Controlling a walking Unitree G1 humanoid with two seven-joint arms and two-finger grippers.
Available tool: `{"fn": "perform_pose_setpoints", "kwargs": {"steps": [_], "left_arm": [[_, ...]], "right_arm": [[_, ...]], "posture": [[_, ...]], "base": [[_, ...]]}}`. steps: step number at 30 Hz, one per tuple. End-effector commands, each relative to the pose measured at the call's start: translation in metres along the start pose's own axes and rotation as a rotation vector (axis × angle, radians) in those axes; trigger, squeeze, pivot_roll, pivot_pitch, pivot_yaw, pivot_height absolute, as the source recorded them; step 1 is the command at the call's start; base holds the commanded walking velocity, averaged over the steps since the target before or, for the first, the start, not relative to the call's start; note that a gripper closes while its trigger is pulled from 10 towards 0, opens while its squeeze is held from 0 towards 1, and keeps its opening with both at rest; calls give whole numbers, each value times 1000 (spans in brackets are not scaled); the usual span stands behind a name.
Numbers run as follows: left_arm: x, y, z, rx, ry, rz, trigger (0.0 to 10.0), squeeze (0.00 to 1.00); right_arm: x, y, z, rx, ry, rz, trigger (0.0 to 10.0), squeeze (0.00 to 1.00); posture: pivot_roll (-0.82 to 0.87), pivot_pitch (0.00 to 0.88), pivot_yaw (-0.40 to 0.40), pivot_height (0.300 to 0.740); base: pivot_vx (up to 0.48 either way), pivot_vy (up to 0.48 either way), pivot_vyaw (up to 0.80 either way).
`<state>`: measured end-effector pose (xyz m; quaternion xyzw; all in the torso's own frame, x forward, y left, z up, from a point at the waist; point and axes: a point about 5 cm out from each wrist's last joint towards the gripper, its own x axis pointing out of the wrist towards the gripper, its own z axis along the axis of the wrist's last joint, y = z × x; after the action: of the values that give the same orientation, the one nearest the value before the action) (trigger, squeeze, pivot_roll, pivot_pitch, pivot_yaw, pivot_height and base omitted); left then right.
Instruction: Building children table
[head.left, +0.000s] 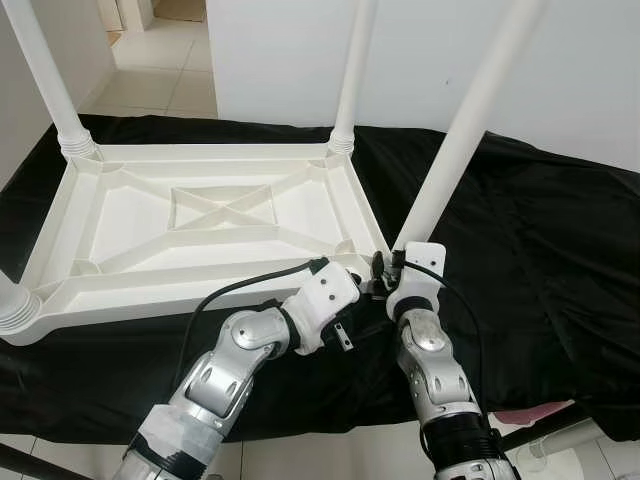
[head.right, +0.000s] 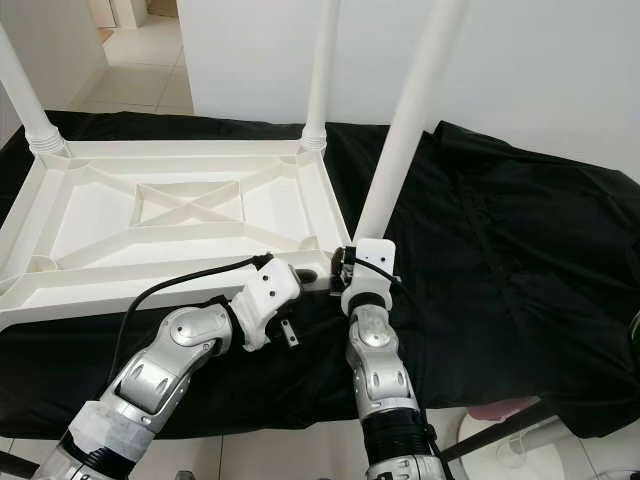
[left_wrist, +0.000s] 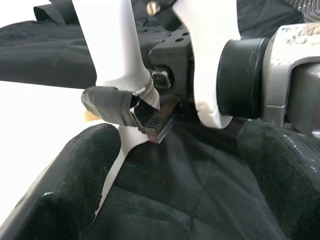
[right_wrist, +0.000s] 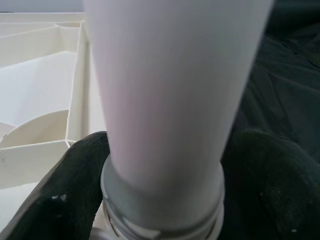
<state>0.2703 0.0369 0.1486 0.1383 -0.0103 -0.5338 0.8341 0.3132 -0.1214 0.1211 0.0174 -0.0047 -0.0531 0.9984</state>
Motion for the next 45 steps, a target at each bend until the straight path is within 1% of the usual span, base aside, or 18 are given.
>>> {"fn": "perform_pose_setpoints", "kwargs": {"steps": [1,4,5,6,12,15,20,24,26,27,30,32,35,37,39,40,44,45], "left_arm": [[-3,1,0,-6,-19,58,10000,0],[-5,2,-1,-12,-26,64,10000,0],[-7,2,-2,-23,-26,69,10000,0],[-9,3,-3,-27,-29,79,10000,0],[-9,6,-5,-54,-37,111,10000,0],[-10,8,-2,-50,-68,138,10000,0],[-12,10,1,-50,-91,146,10000,0],[-13,8,5,30,-104,107,10000,0],[-13,6,6,39,-111,94,10000,0],[-13,6,7,6,-125,66,10000,0],[-14,8,8,-35,-145,73,10000,0],[-14,8,8,-35,-145,73,10000,0],[-16,13,9,-78,-175,93,10000,0],[-17,15,11,-65,-192,98,10000,0],[-17,17,11,-59,-189,106,10000,0],[-17,23,11,-46,-185,119,10000,0],[-16,28,11,-40,-180,130,10000,0],[-16,32,13,-18,-171,128,10000,0]], "right_arm": [[-2,-3,4,10,-43,26,10000,1000],[-3,-5,6,16,-58,46,10000,1000],[-5,-7,7,18,-84,68,10000,890],[-7,-10,7,31,-99,76,10000,0],[-14,-21,4,50,-131,70,10000,0],[-17,-23,3,76,-135,82,10000,0],[-17,-23,4,75,-143,103,10000,0],[-10,-32,4,41,-146,146,10000,0],[-8,-35,5,30,-153,157,10000,0],[-6,-40,6,4,-170,173,10000,0],[-5,-43,6,-15,-179,180,10000,0],[-5,-43,6,-15,-179,180,10000,0],[-7,-41,6,9,-194,212,10000,0],[-11,-35,5,11,-206,261,10000,0],[-11,-34,5,27,-212,267,10000,0],[-8,-33,7,21,-220,276,10000,0],[-6,-32,9,27,-228,286,10000,0],[-2,-31,12,19,-238,308,10000,0]], "posture": [[-38,49,-87,740],[-38,49,-87,740],[-39,53,-87,740],[-38,52,-88,740],[-43,56,-88,740],[-47,56,-91,740],[-46,58,-87,740],[-43,62,-86,740],[-41,65,-82,740],[-40,67,-80,740],[-33,68,-82,740],[-33,68,-82,740],[-27,68,-84,740],[-24,69,-82,740],[-22,74,-77,740],[-28,74,-72,740],[-30,77,-68,740],[-30,75,-66,740]], "base": [[0,0,0],[0,0,0],[0,0,0],[0,0,0],[0,0,0],[0,0,0],[0,0,0],[0,0,0],[0,0,0],[0,0,0],[0,0,0],[0,0,0],[0,0,0],[0,0,0],[0,0,0],[0,0,0],[0,0,0],[0,0,0]]}}
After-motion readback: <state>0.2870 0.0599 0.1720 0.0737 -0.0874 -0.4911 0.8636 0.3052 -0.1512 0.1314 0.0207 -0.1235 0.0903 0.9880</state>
